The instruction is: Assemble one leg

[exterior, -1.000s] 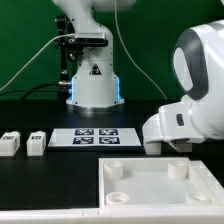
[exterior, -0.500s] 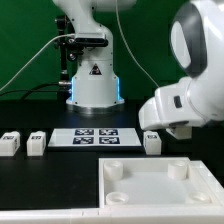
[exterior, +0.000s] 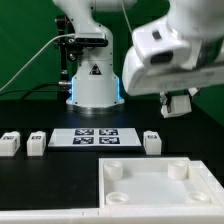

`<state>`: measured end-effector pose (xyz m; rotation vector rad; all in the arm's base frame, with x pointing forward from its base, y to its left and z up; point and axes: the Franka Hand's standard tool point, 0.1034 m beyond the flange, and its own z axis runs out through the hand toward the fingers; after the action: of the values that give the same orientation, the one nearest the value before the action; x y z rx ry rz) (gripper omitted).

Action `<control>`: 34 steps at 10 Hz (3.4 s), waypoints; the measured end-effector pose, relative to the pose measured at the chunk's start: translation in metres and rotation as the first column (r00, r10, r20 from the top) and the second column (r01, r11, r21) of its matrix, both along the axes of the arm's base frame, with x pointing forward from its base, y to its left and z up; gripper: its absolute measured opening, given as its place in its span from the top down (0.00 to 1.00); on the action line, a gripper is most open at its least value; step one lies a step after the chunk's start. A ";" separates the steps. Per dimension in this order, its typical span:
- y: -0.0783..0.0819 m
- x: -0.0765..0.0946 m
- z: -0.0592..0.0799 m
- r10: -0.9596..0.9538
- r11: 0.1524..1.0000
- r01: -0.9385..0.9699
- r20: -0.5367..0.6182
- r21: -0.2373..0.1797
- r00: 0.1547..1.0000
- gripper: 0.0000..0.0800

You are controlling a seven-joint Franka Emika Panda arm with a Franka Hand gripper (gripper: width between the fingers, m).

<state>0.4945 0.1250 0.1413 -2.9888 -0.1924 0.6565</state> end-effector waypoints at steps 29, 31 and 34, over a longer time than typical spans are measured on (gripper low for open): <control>-0.016 0.129 -0.040 -0.084 0.995 0.010 0.776 0.100 0.625 0.63; -0.020 0.137 -0.043 -0.087 0.995 0.014 0.779 0.101 0.621 0.63; -0.014 0.138 -0.049 -0.088 0.994 0.008 0.786 0.105 0.613 0.63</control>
Offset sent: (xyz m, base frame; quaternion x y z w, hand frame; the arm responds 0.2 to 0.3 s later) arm 0.0000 0.0000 0.0000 0.0000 0.2667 0.0000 0.9638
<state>0.6320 0.1106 0.0924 -2.9357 -0.1712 -0.7278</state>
